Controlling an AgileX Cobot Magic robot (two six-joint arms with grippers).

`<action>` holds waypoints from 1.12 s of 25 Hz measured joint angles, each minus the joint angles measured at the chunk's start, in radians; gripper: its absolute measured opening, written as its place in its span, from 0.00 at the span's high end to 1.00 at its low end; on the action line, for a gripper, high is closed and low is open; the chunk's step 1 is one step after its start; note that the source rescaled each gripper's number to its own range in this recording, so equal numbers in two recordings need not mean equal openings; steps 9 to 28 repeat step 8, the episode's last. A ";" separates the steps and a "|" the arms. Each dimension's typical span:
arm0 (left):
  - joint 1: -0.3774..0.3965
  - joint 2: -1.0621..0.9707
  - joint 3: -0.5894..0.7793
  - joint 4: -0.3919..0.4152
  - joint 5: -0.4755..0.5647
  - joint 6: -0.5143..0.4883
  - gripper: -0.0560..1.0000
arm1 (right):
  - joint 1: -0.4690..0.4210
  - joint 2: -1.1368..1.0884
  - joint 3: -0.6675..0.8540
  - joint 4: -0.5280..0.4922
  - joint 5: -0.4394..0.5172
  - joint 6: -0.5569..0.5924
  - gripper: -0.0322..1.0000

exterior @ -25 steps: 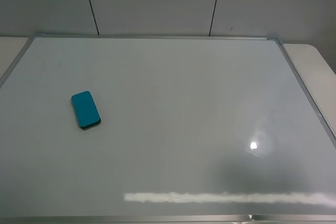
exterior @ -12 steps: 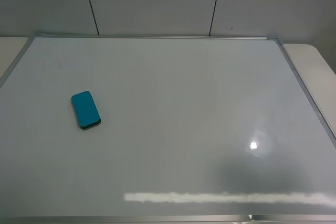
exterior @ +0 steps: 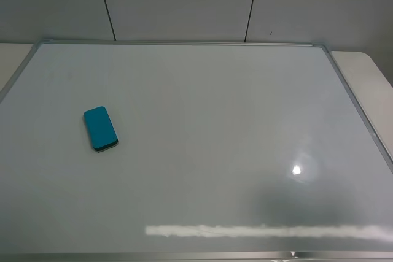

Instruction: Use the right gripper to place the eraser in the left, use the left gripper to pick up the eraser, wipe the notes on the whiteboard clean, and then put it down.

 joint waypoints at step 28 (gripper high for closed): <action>0.000 0.000 0.000 0.000 0.000 0.000 0.00 | 0.000 0.000 0.000 0.000 0.000 0.000 0.00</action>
